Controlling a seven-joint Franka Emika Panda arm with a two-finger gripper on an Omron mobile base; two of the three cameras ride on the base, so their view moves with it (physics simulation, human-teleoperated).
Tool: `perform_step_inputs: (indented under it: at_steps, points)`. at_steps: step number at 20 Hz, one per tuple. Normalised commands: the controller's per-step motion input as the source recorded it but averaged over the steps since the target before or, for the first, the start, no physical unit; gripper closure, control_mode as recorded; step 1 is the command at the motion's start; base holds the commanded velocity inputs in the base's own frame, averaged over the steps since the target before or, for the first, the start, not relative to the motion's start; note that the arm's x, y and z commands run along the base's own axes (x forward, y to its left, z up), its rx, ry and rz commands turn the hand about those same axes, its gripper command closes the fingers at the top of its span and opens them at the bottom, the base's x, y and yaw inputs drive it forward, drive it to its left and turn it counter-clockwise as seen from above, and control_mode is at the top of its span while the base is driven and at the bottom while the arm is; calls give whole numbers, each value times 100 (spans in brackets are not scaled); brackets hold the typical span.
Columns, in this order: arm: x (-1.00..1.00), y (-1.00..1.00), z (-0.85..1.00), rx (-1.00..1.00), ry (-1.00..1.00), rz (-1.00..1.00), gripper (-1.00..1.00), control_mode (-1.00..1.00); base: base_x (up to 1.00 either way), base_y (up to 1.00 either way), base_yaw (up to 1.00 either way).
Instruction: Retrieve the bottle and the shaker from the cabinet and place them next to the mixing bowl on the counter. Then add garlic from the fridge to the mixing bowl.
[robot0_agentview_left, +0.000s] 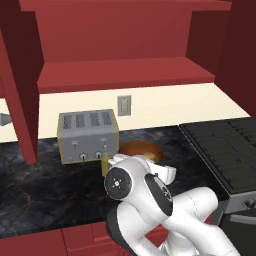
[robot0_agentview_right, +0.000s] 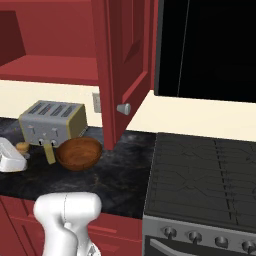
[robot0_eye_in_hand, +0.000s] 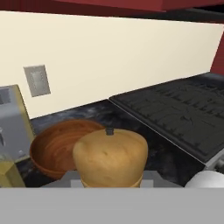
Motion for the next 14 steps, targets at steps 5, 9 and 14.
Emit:
perform_step_inputs:
  at_steps: [5, 9, 14]
  points:
    - [1, 0, -66, 0, -21, 0, 100, -100, 0, 0, 0]
    - [14, 0, -58, 0, -18, 0, 100, -100, 0, 0, 0]
    - [30, -6, -47, 0, -3, 3, 100, -100, 0, 0, 0]
